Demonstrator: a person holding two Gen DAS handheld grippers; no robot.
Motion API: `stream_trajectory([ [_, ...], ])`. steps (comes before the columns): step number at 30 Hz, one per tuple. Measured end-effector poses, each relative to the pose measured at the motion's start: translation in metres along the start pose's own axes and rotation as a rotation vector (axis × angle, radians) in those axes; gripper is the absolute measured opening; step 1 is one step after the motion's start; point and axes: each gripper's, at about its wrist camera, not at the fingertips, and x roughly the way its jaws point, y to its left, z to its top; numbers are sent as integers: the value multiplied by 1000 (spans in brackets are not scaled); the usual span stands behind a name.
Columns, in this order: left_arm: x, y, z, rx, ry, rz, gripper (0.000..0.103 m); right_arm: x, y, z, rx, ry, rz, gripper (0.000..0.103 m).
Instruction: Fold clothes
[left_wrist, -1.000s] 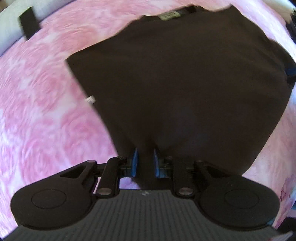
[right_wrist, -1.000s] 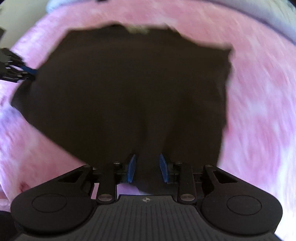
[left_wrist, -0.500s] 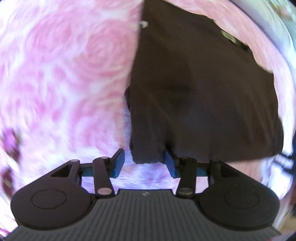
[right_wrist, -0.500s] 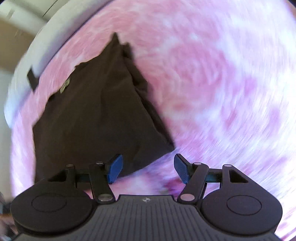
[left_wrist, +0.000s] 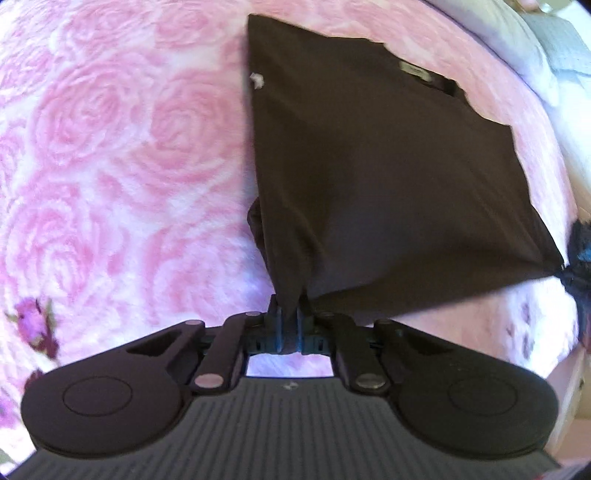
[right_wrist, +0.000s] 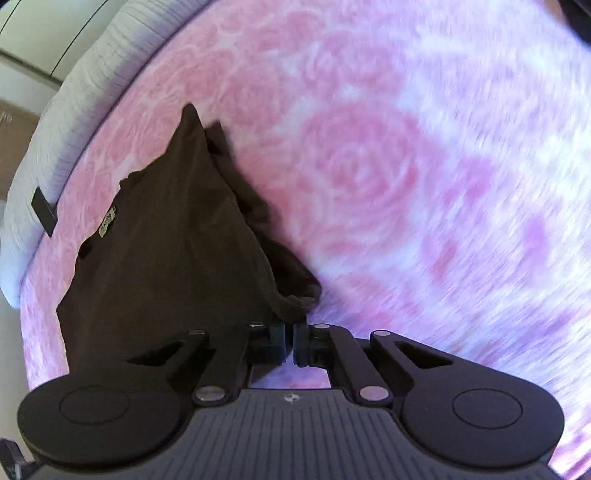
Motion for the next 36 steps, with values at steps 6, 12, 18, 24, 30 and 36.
stream_trajectory([
  [6,-10,-33,-32,73,71,-60,5,-40,-17,13,-104,-4,-76,0],
  [12,11,-58,-78,86,153,-46,5,-40,-47,7,-180,21,-185,9],
  [18,-7,-41,-72,207,158,99,6,-39,-29,-13,-243,-44,-301,29],
  [24,-21,-23,-3,572,21,176,17,-46,47,-77,-310,-120,-273,37],
  [30,13,-35,44,1108,-90,72,17,-16,159,-180,-398,-101,-159,38],
  [36,69,-26,89,1280,-62,-2,20,57,248,-249,-431,-34,-103,38],
])
